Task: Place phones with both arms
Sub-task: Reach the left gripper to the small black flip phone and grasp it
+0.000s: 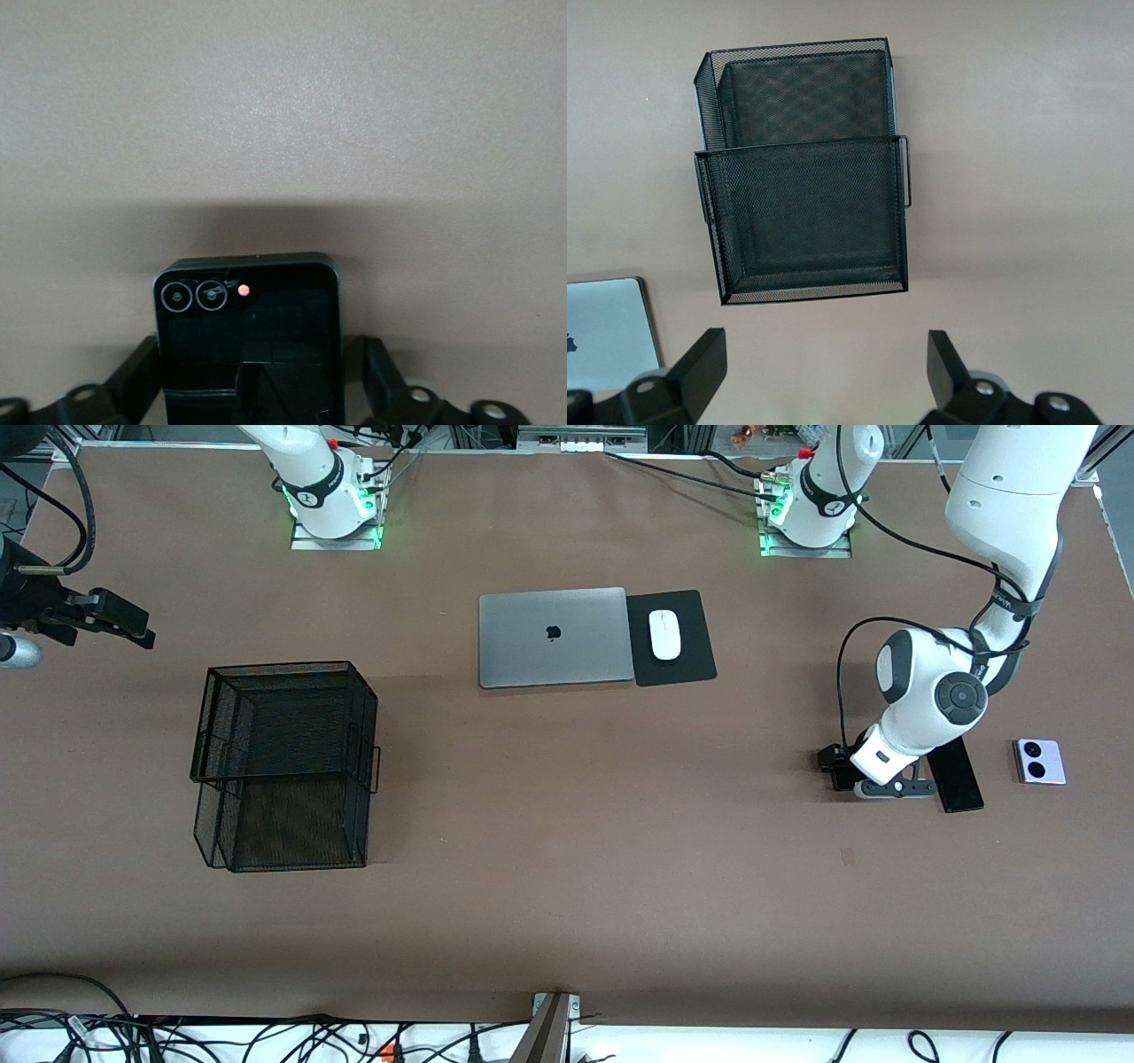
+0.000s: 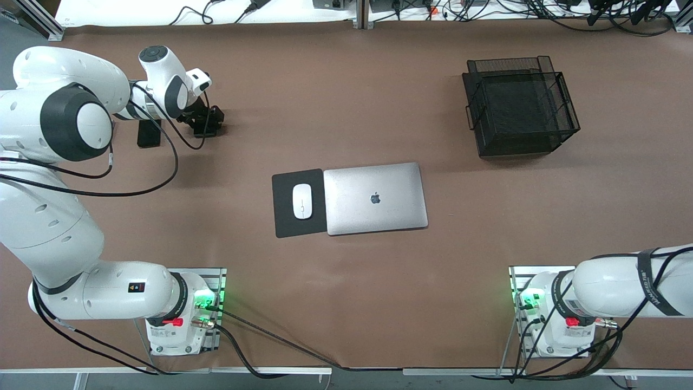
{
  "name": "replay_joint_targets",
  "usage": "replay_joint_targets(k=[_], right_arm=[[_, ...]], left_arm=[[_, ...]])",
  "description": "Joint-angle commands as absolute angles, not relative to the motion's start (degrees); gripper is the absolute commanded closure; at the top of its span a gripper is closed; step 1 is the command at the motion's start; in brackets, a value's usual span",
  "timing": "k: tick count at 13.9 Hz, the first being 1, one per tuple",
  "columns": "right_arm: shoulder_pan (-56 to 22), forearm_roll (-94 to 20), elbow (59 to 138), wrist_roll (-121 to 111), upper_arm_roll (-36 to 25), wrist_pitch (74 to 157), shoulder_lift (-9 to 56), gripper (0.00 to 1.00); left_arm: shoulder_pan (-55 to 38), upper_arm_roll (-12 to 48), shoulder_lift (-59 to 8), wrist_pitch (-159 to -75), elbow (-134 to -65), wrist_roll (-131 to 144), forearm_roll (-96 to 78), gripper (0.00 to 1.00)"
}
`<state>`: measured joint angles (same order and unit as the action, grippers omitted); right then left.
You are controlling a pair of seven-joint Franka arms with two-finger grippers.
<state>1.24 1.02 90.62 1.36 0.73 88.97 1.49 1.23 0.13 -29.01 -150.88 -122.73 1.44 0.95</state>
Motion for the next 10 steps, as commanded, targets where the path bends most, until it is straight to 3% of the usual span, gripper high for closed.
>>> replay_joint_targets(k=[1,2,4,7,10], right_arm=[[1.14,0.44,90.26,0.97,0.35,88.68,0.97,0.0],[1.06,0.44,90.26,0.97,0.35,88.68,0.97,0.0],[1.14,0.44,90.26,0.97,0.44,88.77,0.97,0.0],[1.06,0.44,90.26,1.05,0.44,88.77,0.97,0.0],[1.14,0.35,90.26,1.05,0.35,88.68,0.97,0.0]], left_arm=[[1.41,0.26,-28.92,-151.79,-122.87,1.14,-0.09,0.42],[1.41,0.26,-28.92,-151.7,-122.7,1.06,-0.09,0.58],[1.32,0.26,-28.74,-151.18,-122.08,0.79,-0.09,0.69],[0.88,0.26,-27.52,-148.64,-119.11,0.7,0.09,0.71],[0.35,0.44,-27.33,-135.5,-109.82,0.62,0.09,0.72]])
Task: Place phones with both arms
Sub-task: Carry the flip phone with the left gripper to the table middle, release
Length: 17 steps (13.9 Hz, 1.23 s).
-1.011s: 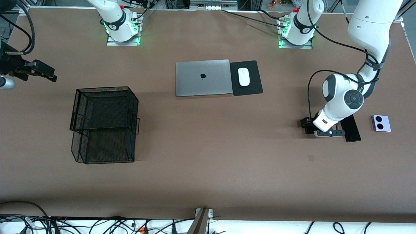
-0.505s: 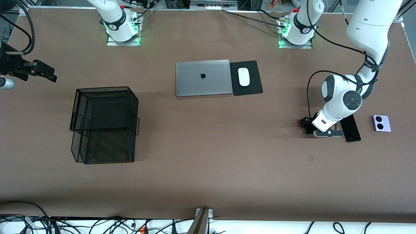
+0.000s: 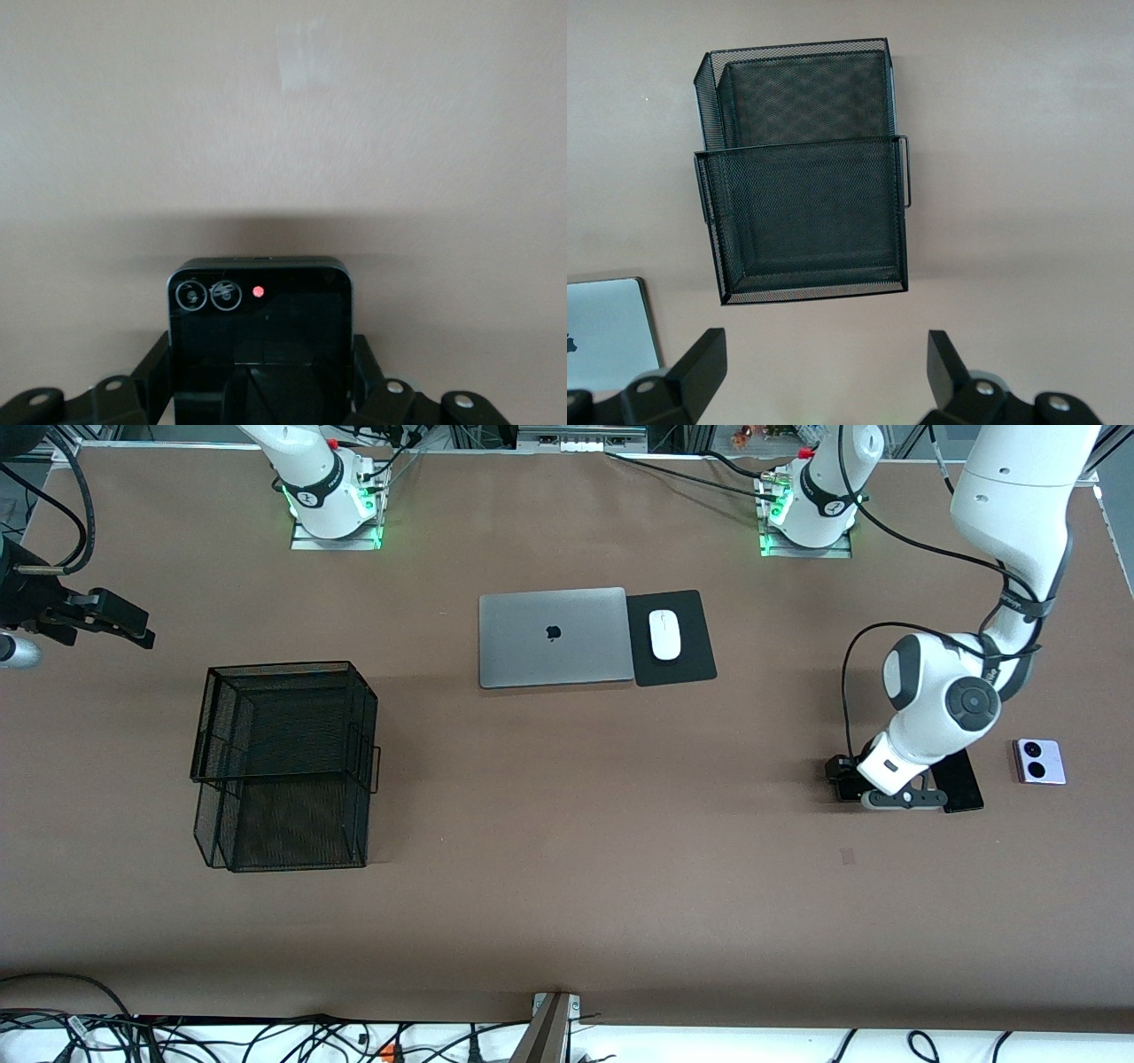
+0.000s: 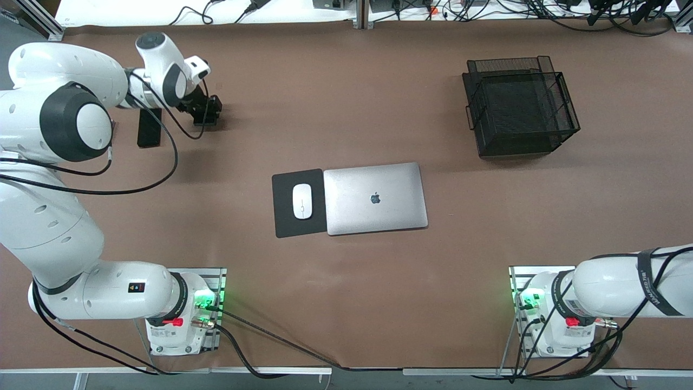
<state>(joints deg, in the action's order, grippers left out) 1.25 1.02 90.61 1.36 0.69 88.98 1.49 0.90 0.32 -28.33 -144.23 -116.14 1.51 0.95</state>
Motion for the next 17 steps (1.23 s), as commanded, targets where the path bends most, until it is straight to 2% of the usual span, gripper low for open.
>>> replay_joint_targets(k=[1,3,5,9,12,14,17], right_arm=[[1.14,0.35,90.26,1.05,0.35,88.77,0.97,0.0],[1.14,0.44,90.26,1.05,0.35,88.68,0.97,0.0],[1.14,0.44,90.26,1.05,0.35,88.68,0.97,0.0],[1.14,0.35,90.26,1.05,0.35,88.77,0.97,0.0],[1.14,0.35,90.18,0.97,0.35,88.77,0.97,0.0],[1.14,0.44,90.18,1.05,0.44,88.77,0.97,0.0],[1.14,0.53,90.18,0.62,0.26,88.6,0.79,0.0]], left_arm=[[0.26,0.96,-27.42,-130.31,-106.47,0.62,0.09,0.73],[-0.09,2.02,-27.69,-123.86,-100.75,0.88,-0.61,0.73],[-0.26,4.91,-28.03,-120.95,-96.52,1.41,-0.79,0.73],[-3.67,9.93,-31.54,-120.67,-91.07,2.02,-3.16,0.73],[-11.4,10.11,-35.14,-120.76,-86.67,11.37,-3.34,0.73],[-16.93,10.11,-38.04,-121.46,-86.13,18.6,-3.43,0.74],[-24.5,9.93,-44.1,-125.75,-82.36,22.92,-2.99,0.75]])
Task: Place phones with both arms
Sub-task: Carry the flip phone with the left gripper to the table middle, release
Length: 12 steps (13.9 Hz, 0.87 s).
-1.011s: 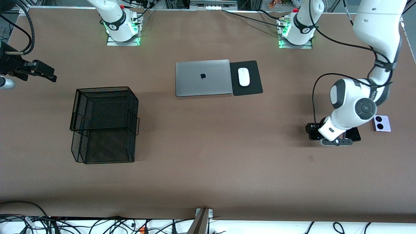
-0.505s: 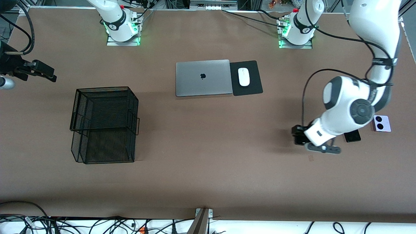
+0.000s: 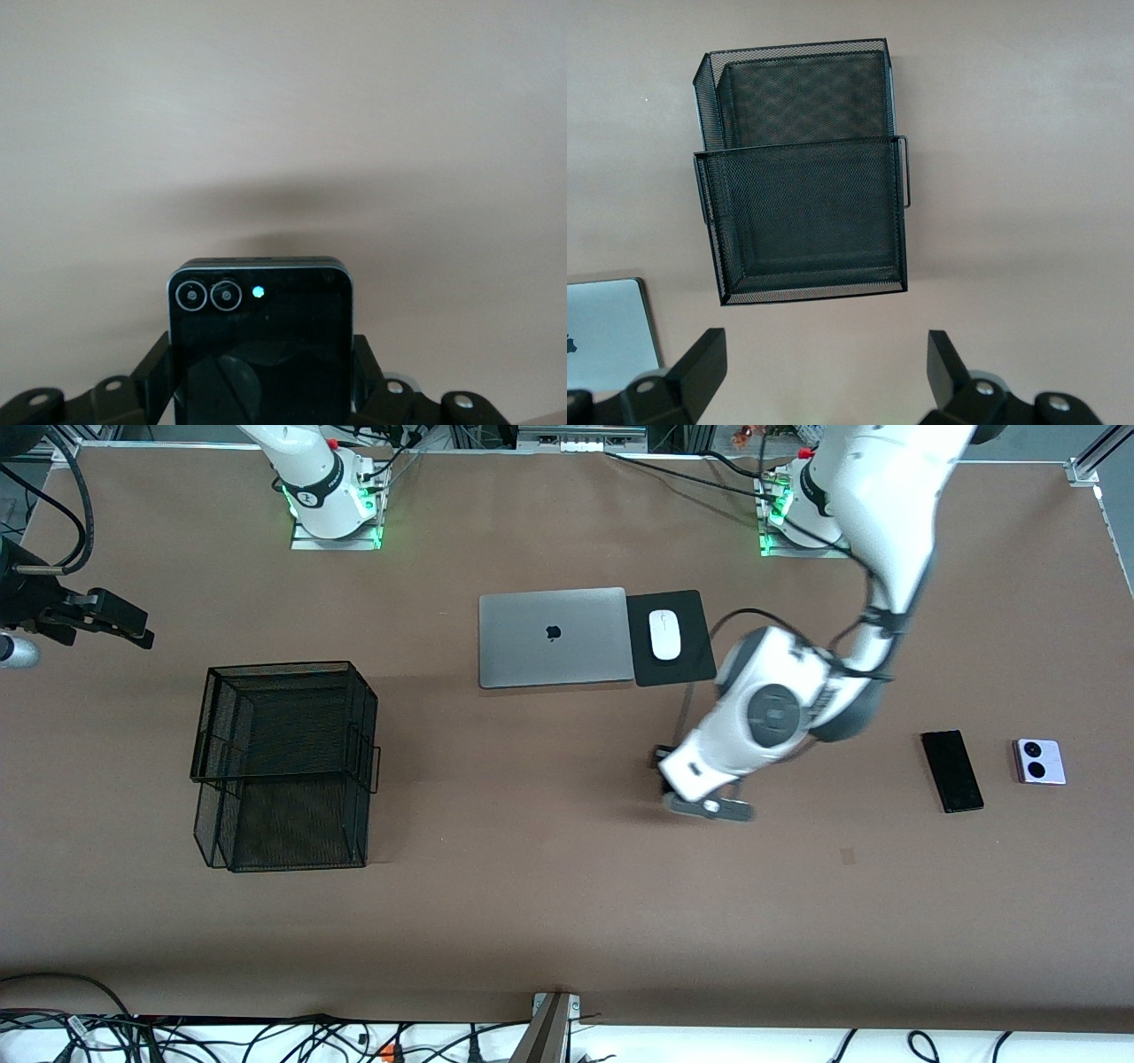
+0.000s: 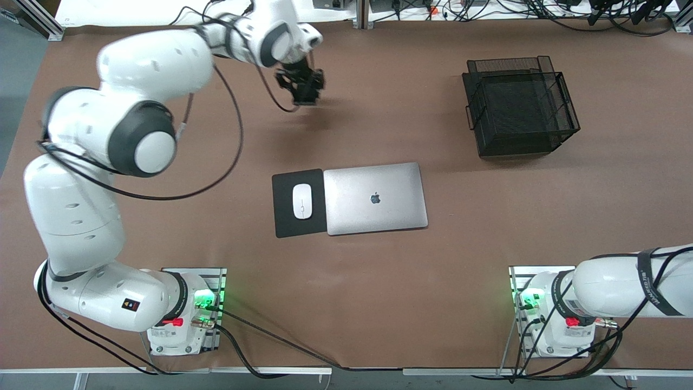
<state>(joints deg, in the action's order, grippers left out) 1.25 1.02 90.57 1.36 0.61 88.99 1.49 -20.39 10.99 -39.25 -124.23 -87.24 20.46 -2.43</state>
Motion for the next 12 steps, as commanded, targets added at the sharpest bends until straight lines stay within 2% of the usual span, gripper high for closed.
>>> replay_joint_targets(k=[1,3,6,7,8,9,10,12], right_arm=[[1.14,0.53,90.26,0.62,0.18,88.59,0.79,0.0],[1.14,0.88,90.26,0.62,0.26,88.68,0.79,0.0],[1.14,0.61,90.26,0.61,0.44,88.86,0.97,0.0],[1.14,0.62,90.26,0.62,0.44,88.86,0.97,0.0],[1.14,0.7,90.26,0.62,0.35,88.94,0.97,0.0],[1.14,0.7,90.26,0.62,0.44,89.21,0.97,0.0],[1.14,0.7,90.26,0.62,0.44,89.21,0.97,0.0],[1.14,0.44,90.35,0.62,0.44,89.21,0.88,0.0]], left_arm=[[-26.44,9.93,-45.51,-129.16,-82.44,24.85,-2.81,0.75],[-28.99,9.76,-47.89,-135.5,-82.7,28.73,-2.64,0.73],[-30.05,9.58,-49.65,-136.76,-82.79,29.27,-2.37,0.69],[-30.06,9.67,-50.09,-136.84,-82.79,29.35,-2.46,0.64],[-30.06,9.58,-50.27,-136.85,-82.79,29.36,-2.46,0.53],[-29.97,9.67,-50.19,-136.85,-82.79,29.27,-2.46,0.05],[-29.62,9.67,-50.01,-136.76,-82.88,29.18,-2.46,0.0],[-29.36,9.67,-49.4,-136.58,-82.79,29.35,-2.64,0.0]])
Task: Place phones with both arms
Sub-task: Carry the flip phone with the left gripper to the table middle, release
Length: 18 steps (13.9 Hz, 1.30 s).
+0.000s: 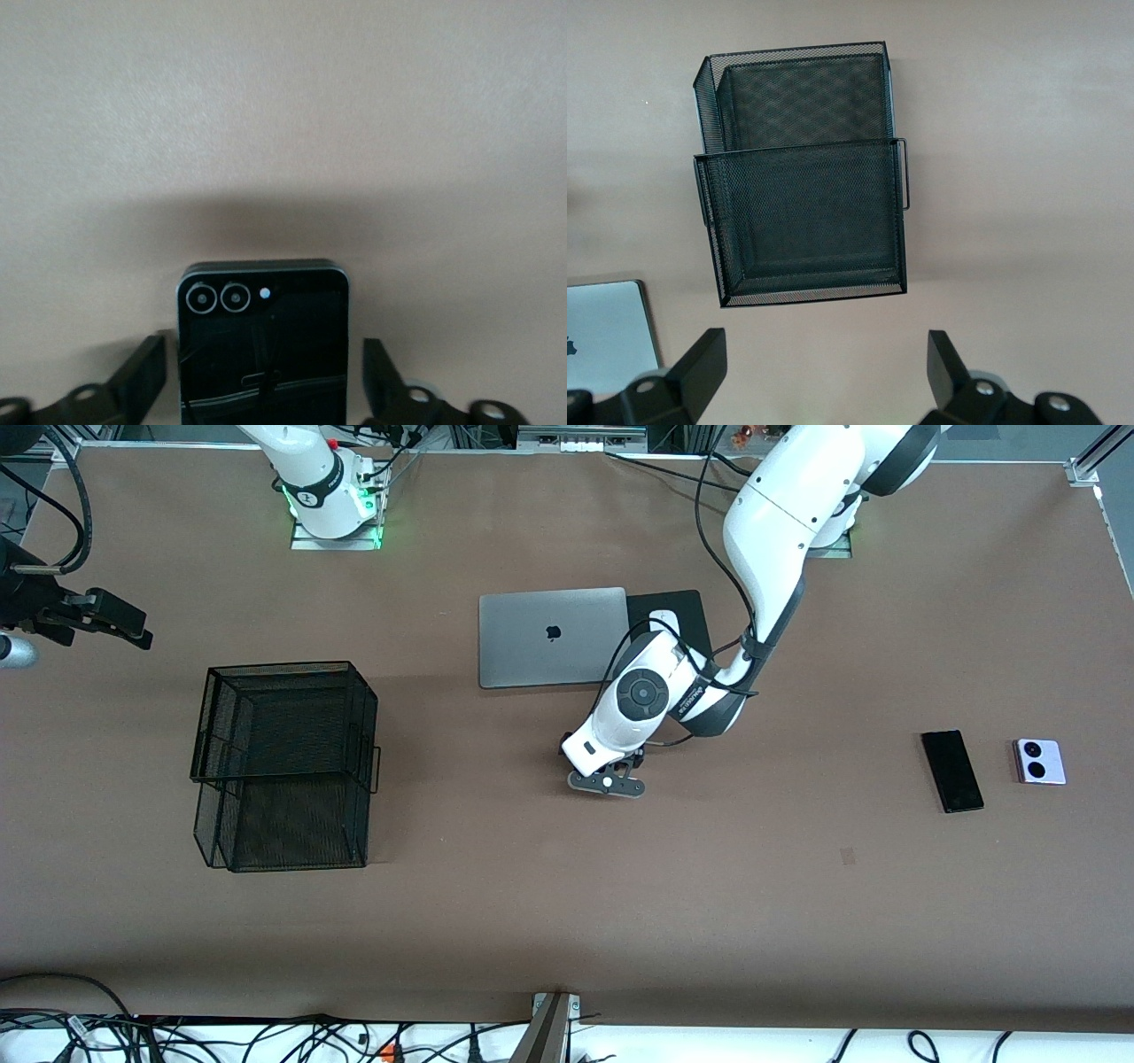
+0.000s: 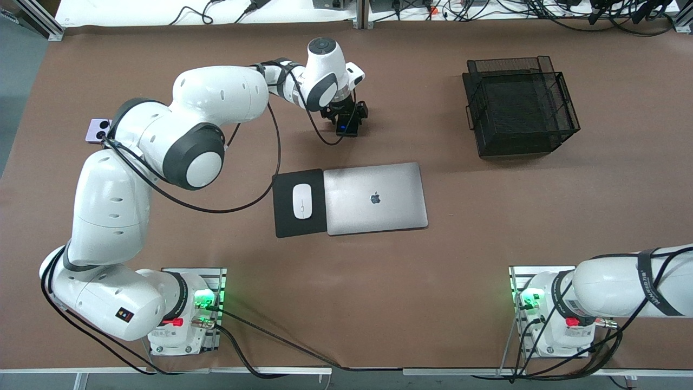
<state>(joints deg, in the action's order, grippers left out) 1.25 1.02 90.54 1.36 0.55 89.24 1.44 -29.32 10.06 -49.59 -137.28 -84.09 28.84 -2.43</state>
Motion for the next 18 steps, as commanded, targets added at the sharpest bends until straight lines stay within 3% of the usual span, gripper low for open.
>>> replay_joint_targets(k=[1,9,18], right_arm=[[1.14,0.44,90.35,0.62,0.44,89.21,0.88,0.0],[-1.57,0.62,90.44,1.76,0.88,90.17,1.93,0.0],[-20.72,0.44,90.18,24.93,0.97,103.16,9.74,0.0]], left_arm=[[-28.83,9.67,-48.79,-136.06,-82.79,29.18,-2.64,0.0],[-13.03,9.32,-37.19,-113.58,-82.44,28.65,-1.59,0.0],[0.42,9.05,-32.78,-103.8,-83.14,18.13,19.25,0.0]])
